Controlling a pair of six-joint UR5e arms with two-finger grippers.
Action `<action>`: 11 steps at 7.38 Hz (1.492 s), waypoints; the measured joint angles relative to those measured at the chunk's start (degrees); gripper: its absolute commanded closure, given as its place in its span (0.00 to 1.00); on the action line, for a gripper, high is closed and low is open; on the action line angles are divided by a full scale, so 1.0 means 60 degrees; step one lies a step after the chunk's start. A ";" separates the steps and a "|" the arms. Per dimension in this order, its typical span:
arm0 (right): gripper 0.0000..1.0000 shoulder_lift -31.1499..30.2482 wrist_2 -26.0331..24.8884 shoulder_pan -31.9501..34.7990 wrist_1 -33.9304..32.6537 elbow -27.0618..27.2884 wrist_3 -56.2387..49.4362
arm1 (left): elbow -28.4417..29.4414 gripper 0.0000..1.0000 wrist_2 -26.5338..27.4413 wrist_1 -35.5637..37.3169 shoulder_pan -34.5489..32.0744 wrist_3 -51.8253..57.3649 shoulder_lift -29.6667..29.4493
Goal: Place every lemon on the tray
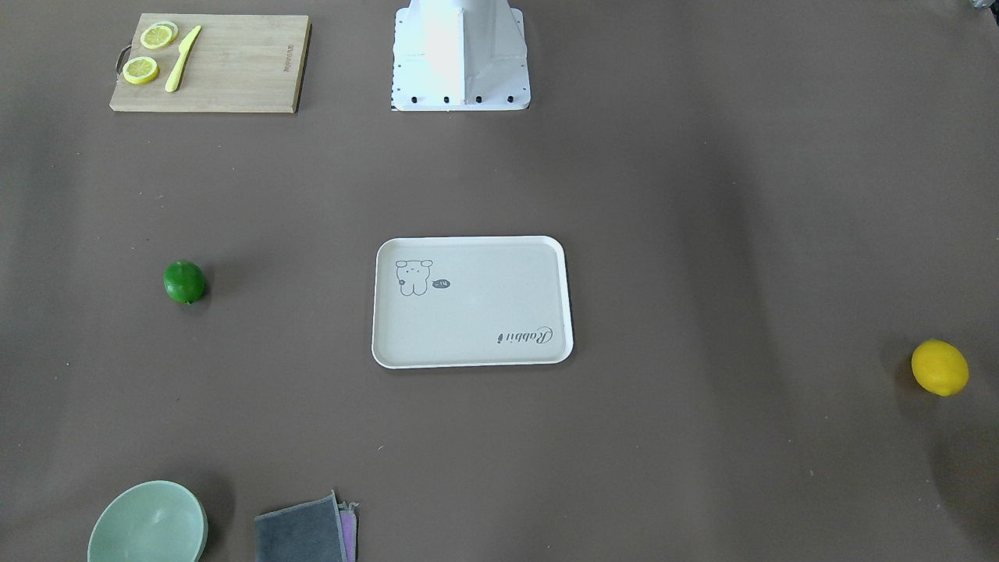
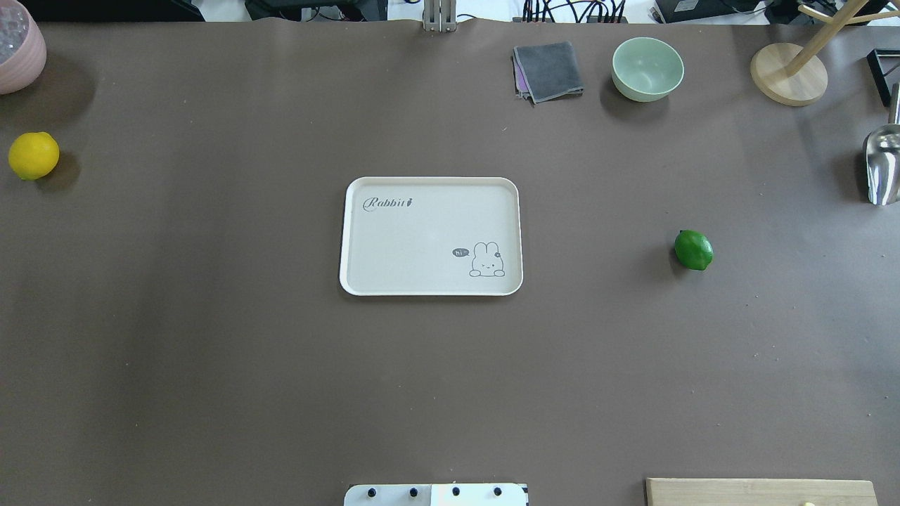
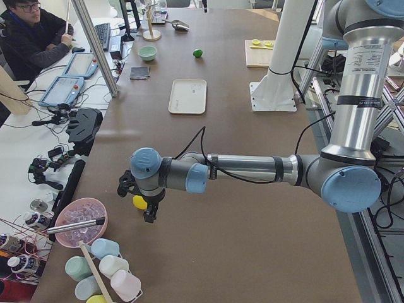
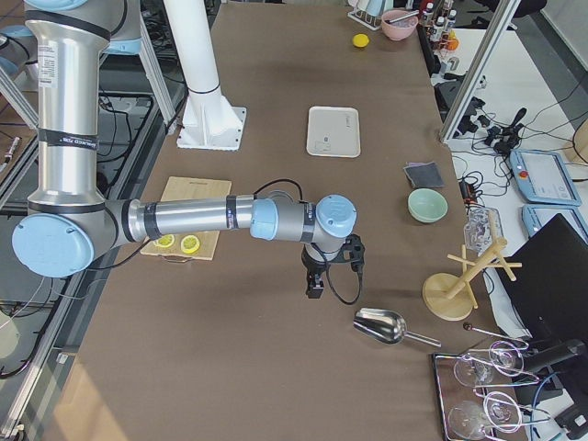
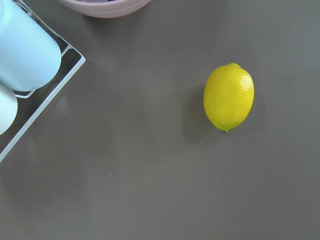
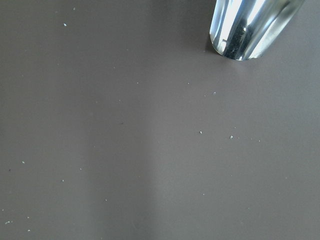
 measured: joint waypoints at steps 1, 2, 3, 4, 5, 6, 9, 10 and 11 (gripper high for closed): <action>0.00 -0.0002 0.0002 0.0000 0.0000 0.0008 0.0000 | -0.0059 0.01 0.0002 -0.0019 -0.0080 0.0011 0.0107; 0.00 -0.0003 0.0011 0.0000 0.0000 0.0008 -0.0002 | -0.0121 0.01 -0.0002 -0.0085 -0.0114 0.0034 0.0275; 0.00 -0.0004 0.0030 0.0000 0.0000 0.0008 -0.0009 | -0.0134 0.01 -0.0003 -0.0141 -0.0114 0.0037 0.0357; 0.00 -0.0004 0.0057 0.0000 -0.0003 -0.0007 -0.0012 | -0.0008 0.01 0.0008 -0.0159 -0.0091 0.0036 0.0354; 0.00 -0.0004 0.0071 0.0000 -0.0009 -0.0031 -0.0017 | 0.0209 0.01 0.0002 -0.0231 -0.0062 0.0052 0.0357; 0.00 -0.0004 0.0107 0.0000 -0.0010 -0.0056 -0.0038 | 0.0282 0.01 -0.0020 -0.0441 -0.0056 0.0071 0.0410; 0.00 -0.0012 0.0607 0.0006 0.0093 -0.0067 -0.0048 | 0.0290 0.01 -0.0740 -0.0978 -0.0041 0.0056 0.0611; 0.00 0.0045 0.0680 -0.0033 0.0115 -0.0094 -0.0045 | 0.0330 0.01 -0.0835 -0.1111 -0.0029 0.0044 0.0585; 0.00 0.0160 0.0705 -0.0126 0.0122 -0.0114 -0.0044 | 0.0553 0.01 -0.0845 -0.1168 0.0097 0.0039 0.0386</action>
